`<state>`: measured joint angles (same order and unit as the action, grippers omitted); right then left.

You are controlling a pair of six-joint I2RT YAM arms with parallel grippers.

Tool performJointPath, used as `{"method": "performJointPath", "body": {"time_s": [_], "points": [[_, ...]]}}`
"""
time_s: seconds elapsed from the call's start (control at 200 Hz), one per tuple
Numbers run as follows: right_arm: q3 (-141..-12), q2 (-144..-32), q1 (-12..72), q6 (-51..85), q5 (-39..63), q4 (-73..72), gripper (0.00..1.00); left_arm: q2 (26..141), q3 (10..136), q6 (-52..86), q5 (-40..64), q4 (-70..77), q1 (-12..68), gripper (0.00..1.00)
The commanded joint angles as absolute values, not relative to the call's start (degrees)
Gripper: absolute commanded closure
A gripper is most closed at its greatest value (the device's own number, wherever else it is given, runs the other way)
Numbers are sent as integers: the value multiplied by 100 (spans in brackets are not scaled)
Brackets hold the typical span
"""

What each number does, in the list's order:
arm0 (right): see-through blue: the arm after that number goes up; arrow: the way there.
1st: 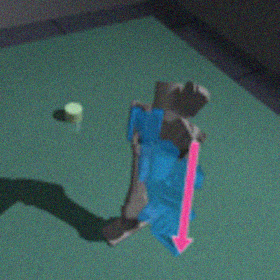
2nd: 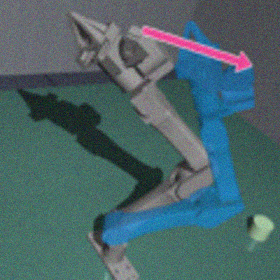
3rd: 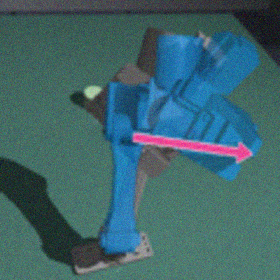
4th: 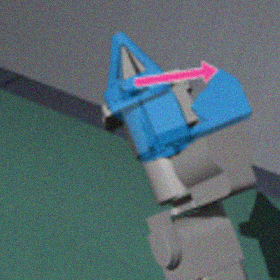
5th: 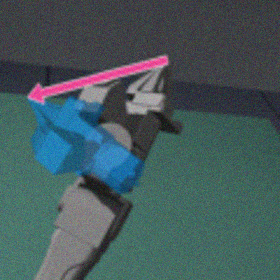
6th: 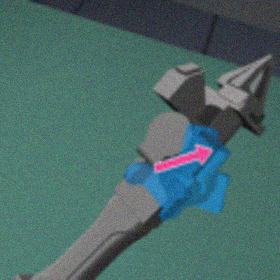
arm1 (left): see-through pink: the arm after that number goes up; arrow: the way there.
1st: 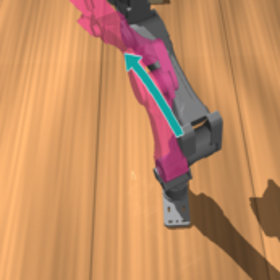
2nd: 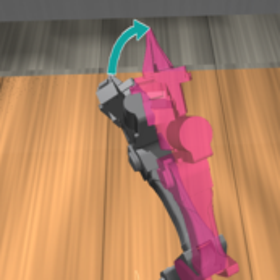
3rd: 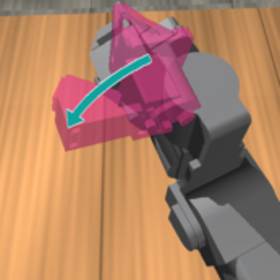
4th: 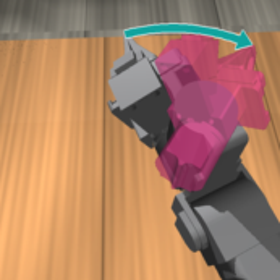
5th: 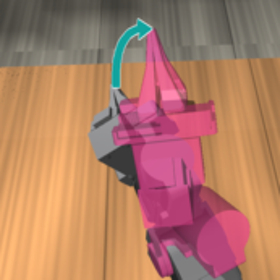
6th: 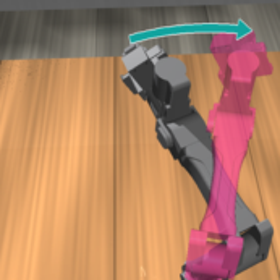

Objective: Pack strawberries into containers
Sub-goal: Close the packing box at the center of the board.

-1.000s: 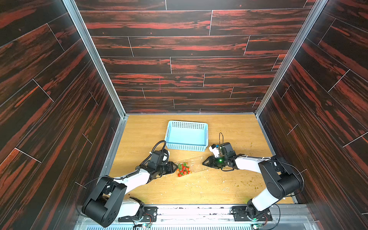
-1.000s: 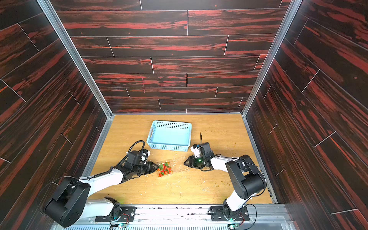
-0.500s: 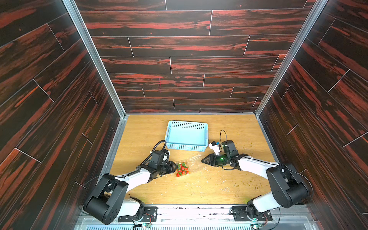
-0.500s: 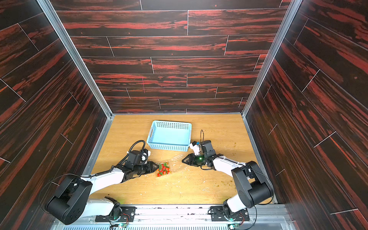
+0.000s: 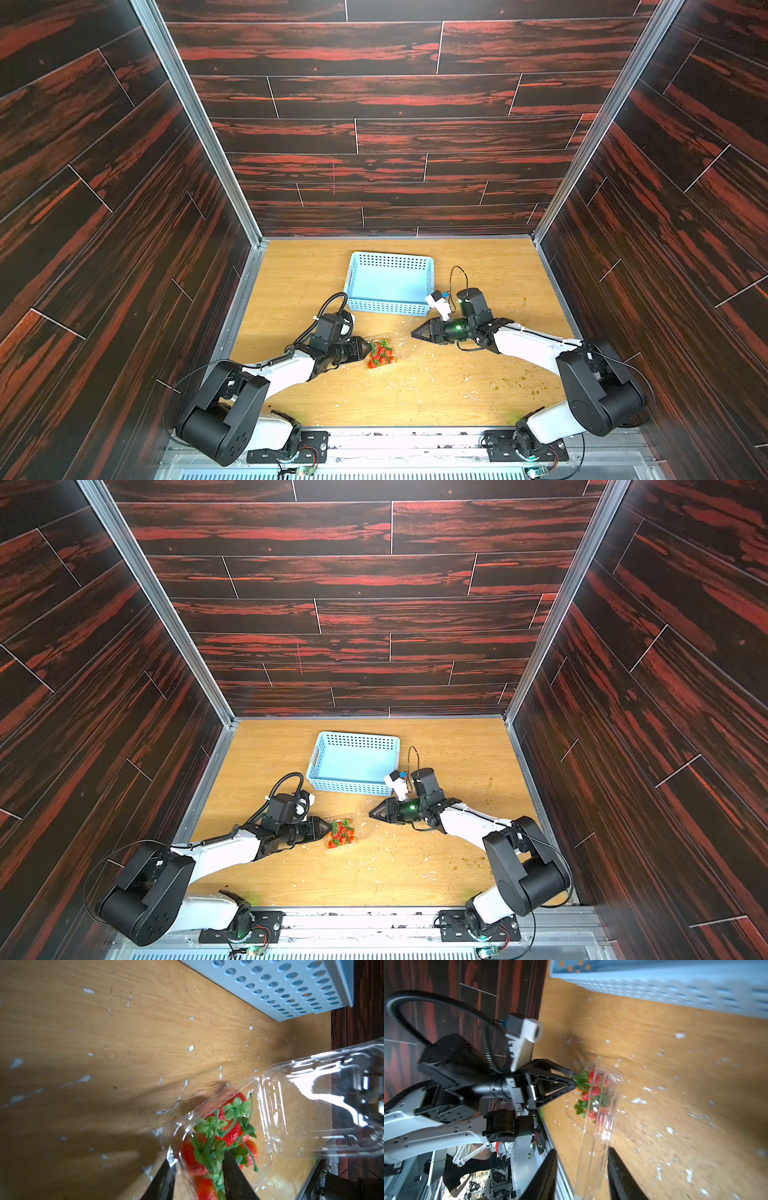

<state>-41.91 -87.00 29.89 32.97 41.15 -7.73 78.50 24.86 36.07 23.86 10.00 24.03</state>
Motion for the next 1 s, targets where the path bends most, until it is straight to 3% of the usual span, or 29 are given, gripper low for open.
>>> {"method": "performJointPath", "body": {"time_s": [0.0, 0.621, 0.992], "points": [[-4436, -8660, 3139, 3274, 4247, -690, 58, 7852, 2566, 3639, 2399, 1118, 2426, 60], [-5387, -10075, 3935, 3331, 4439, -1019, 58, 7699, 2246, 3736, 2439, 1643, 2404, 58], [-6154, -10561, 4216, 2742, 4078, -1, 59, 6048, 1835, 3722, 2011, 721, 1777, 51]]}}
